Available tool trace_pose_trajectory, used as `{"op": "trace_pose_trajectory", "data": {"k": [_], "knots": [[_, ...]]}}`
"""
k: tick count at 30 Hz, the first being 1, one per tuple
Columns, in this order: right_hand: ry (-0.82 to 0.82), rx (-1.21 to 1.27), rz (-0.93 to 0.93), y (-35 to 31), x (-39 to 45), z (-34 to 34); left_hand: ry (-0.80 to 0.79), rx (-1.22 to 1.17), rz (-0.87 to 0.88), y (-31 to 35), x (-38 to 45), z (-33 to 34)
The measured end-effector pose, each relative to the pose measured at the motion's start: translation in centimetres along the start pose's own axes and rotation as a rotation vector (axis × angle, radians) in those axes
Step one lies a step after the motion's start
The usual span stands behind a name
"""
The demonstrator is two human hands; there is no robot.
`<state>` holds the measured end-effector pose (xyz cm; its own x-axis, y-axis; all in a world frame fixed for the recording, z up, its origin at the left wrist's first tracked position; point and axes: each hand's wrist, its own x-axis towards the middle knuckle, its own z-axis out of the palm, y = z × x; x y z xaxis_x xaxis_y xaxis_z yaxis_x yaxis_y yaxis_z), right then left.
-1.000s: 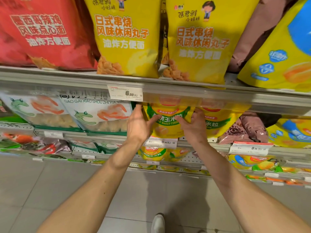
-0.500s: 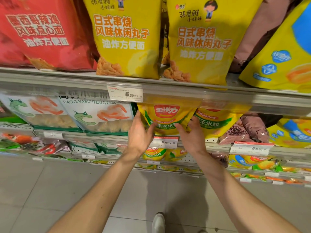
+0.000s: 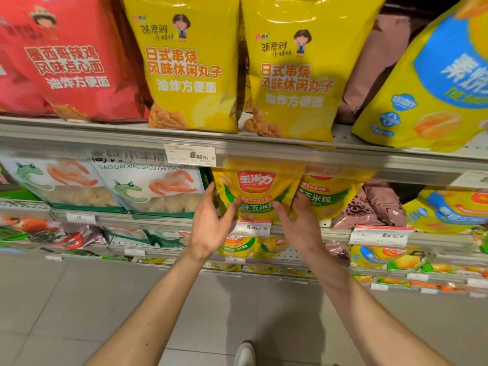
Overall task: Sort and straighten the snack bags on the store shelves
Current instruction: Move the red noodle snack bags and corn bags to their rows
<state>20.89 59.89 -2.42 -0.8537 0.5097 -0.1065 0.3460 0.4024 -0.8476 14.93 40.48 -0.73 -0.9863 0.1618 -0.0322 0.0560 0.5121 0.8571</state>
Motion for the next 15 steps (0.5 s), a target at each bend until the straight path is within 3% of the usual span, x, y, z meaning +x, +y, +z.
{"op": "trace_pose_trajectory", "data": {"k": [7, 11, 15], "knots": [[0.016, -0.220, -0.144, -0.2, -3.3, -2.7, -0.032, 0.121, 0.083, 0.2, -3.3, -1.4], [-0.027, -0.193, -0.224, 0.0, -6.4, -5.3, -0.107, 0.071, 0.133, 1.7, -6.3, -2.2], [0.014, -0.113, -0.161, 0.9, -9.6, -8.0, -0.123, 0.032, 0.153, 3.7, -9.6, -1.7]]}}
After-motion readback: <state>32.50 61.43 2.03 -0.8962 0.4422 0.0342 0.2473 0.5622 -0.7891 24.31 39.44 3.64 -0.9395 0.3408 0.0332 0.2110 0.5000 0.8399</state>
